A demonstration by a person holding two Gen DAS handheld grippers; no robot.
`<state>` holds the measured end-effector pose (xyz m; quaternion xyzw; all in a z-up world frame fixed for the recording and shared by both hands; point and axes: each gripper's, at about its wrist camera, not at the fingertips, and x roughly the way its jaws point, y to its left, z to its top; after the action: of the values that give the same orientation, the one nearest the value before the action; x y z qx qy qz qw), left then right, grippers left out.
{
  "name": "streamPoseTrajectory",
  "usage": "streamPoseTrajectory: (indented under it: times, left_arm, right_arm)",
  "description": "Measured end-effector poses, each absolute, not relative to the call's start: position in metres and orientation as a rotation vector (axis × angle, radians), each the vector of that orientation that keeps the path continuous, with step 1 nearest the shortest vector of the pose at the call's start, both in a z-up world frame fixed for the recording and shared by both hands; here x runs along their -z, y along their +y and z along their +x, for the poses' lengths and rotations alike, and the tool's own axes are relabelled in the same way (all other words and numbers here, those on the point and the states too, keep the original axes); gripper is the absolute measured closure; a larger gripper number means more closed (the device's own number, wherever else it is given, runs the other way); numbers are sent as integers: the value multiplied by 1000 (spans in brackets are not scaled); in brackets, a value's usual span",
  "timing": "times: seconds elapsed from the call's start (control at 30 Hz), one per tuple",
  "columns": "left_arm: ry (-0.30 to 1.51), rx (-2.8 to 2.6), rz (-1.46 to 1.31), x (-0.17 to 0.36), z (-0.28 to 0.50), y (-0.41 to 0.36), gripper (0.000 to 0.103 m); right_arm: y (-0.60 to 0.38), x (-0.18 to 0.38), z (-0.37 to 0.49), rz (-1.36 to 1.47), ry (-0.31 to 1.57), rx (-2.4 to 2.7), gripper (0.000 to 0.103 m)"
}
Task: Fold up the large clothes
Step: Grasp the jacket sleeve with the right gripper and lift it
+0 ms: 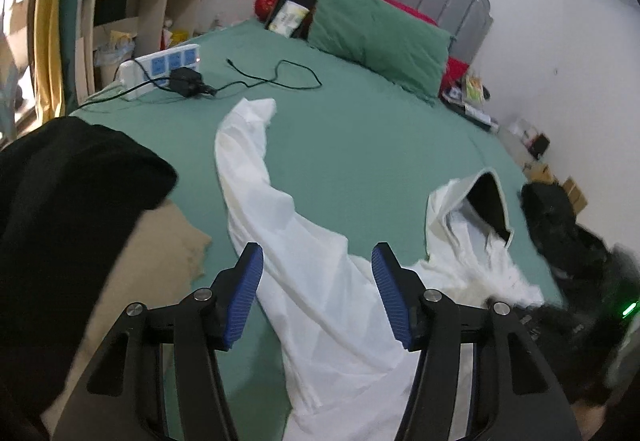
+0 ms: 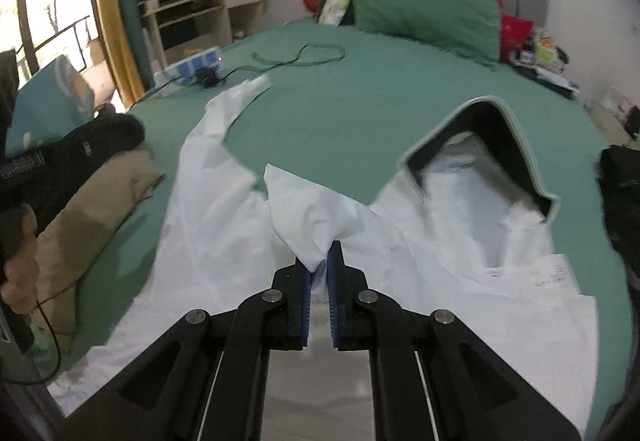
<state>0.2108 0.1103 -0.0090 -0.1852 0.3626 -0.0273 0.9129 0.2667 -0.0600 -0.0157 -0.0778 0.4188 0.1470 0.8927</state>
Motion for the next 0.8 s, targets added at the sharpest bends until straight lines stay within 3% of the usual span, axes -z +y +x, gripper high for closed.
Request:
streamPoseTrajectory:
  times: [0.2,0.33,0.37,0.53,0.73,0.8]
  left_arm:
    - [796,74,-365,10,223,139,43]
    - [811,33,-438,16,223,173,43]
    - [808,18,-464,17,223,184,43]
    - [782,-20,-512,14,222,213,43]
    - [757,-69,-559,11,220,238,43]
    - [751,-90,-557,12,220,245,43]
  right_arm:
    - [-34,74,290,-221,1048,-302,91]
    - [-19,61,290,-258,963,-262,44]
    - [-12,55,291,-267,925,-265,39]
    - [38,44,317,-277,854,-368,38]
    - [101,76,351,-197,887,-528,38]
    - [112,92,361,-172,919,-536,50]
